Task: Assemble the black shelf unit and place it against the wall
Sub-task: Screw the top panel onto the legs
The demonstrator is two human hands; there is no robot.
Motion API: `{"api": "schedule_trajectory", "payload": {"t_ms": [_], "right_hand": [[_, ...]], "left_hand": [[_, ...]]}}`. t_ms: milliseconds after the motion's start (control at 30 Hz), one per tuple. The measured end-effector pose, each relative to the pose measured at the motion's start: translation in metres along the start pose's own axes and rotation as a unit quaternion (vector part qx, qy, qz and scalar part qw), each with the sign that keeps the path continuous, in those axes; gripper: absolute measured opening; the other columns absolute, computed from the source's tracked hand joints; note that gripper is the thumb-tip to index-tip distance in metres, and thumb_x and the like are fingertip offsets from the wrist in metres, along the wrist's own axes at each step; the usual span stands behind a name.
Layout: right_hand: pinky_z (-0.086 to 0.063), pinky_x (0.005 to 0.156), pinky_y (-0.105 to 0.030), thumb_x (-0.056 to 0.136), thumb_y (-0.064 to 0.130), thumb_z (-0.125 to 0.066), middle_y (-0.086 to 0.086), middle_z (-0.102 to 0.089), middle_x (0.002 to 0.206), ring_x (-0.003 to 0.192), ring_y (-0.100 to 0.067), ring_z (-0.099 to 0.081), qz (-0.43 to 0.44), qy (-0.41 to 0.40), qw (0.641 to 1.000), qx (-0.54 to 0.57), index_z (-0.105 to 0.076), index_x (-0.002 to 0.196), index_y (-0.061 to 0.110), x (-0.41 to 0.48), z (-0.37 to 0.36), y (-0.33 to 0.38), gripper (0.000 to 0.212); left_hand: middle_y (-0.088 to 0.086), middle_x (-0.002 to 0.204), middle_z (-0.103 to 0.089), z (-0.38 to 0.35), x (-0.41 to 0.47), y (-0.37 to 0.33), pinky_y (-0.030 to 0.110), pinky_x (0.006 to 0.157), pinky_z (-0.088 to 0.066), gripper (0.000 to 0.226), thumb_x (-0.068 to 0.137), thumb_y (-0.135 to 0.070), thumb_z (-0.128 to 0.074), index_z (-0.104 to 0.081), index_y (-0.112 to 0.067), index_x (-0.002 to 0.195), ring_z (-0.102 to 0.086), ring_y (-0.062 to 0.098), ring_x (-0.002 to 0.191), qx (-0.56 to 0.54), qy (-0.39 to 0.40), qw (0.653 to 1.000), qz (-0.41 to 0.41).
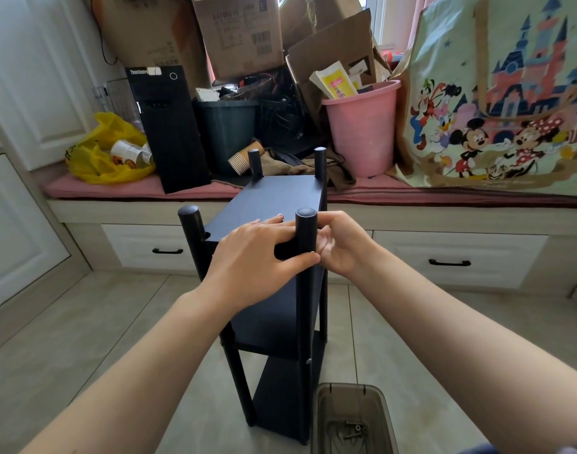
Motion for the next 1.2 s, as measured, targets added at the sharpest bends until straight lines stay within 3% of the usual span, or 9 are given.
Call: {"api": "schedule_trajectory", "payload": {"t_ms": [233, 433, 633, 833, 1000, 1067, 1200], "right_hand": [[-0.055, 0.091, -0.035, 0.087, 0.008, -0.054, -0.019, -0.071, 0.097, 0.085, -0.026, -0.072, -0.023, 0.028, 0.999, -0.028, -0.064, 0.106, -0.009, 0.000, 0.003, -0.003, 0.027], [-0.062, 0.070, -0.032, 0.096, 0.029, -0.062, -0.012, -0.070, 0.100, 0.083, -0.023, -0.072, -0.032, -0.036, 0.996, -0.078, -0.054, 0.137, 0.003, -0.001, 0.022, -0.001, 0.050], [-0.059, 0.082, -0.037, 0.102, 0.036, -0.049, -0.014, -0.073, 0.112, 0.096, -0.025, -0.073, -0.067, -0.049, 0.983, -0.162, -0.062, 0.122, 0.003, -0.018, 0.053, 0.002, 0.040], [-0.052, 0.099, -0.044, 0.101, 0.029, -0.052, -0.014, -0.071, 0.118, 0.110, -0.031, -0.068, -0.191, -0.076, 0.920, -0.333, -0.054, 0.132, 0.003, -0.027, 0.128, -0.016, 0.040], [-0.051, 0.101, -0.045, 0.104, 0.024, -0.047, -0.015, -0.072, 0.115, 0.110, -0.030, -0.068, -0.231, -0.100, 0.905, -0.342, -0.057, 0.125, 0.002, -0.022, 0.192, -0.065, 0.032], [-0.054, 0.098, -0.042, 0.104, 0.023, -0.048, -0.014, -0.072, 0.115, 0.108, -0.029, -0.069, -0.259, -0.101, 0.894, -0.351, -0.059, 0.123, 0.002, -0.021, 0.220, -0.099, 0.030], [-0.057, 0.089, -0.039, 0.097, 0.019, -0.061, -0.014, -0.075, 0.104, 0.098, -0.026, -0.072, -0.297, -0.122, 0.870, -0.374, -0.068, 0.109, -0.001, -0.023, 0.268, -0.167, 0.024]], "left_hand": [[-0.022, 0.134, -0.063, 0.000, 0.000, 0.002, 0.051, 0.103, -0.047, 0.043, 0.081, -0.065, -0.053, -0.068, -0.051, 0.119, -0.051, 0.011, 0.135, -0.015, -0.002, 1.000, 0.010], [-0.017, 0.135, -0.063, -0.001, -0.001, 0.004, 0.052, 0.101, -0.048, 0.050, 0.080, -0.070, -0.051, -0.066, -0.049, 0.123, -0.051, 0.011, 0.135, -0.019, -0.007, 1.000, 0.012], [-0.016, 0.134, -0.064, 0.001, -0.002, 0.000, 0.051, 0.103, -0.047, 0.045, 0.080, -0.064, -0.055, -0.068, -0.048, 0.120, -0.050, 0.010, 0.137, -0.018, -0.015, 1.000, 0.010], [-0.027, 0.124, -0.066, 0.000, -0.003, 0.002, 0.050, 0.094, -0.051, 0.030, 0.082, -0.061, -0.058, -0.073, -0.045, 0.102, -0.063, 0.015, 0.120, -0.012, -0.035, 0.999, 0.001], [-0.024, 0.095, -0.070, 0.000, -0.002, 0.001, 0.045, 0.082, -0.053, 0.005, 0.086, -0.058, -0.061, -0.062, -0.054, 0.089, -0.067, 0.013, 0.102, -0.007, -0.034, 0.999, -0.019], [-0.021, 0.094, -0.071, -0.002, -0.002, 0.003, 0.045, 0.083, -0.053, 0.012, 0.086, -0.058, -0.061, -0.067, -0.050, 0.092, -0.066, 0.005, 0.100, -0.015, -0.041, 0.999, -0.012], [-0.022, 0.104, -0.072, -0.005, -0.006, 0.003, 0.046, 0.092, -0.053, 0.027, 0.087, -0.054, -0.063, -0.075, -0.038, 0.106, -0.066, 0.006, 0.112, -0.040, -0.065, 0.997, -0.010]]}}
Point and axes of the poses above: each hand's wrist, its own x-axis towards the middle knuckle, its own z-axis out of the back of the hand, y = z × x, the point moved 4 cm from there along x, towards the middle knuckle
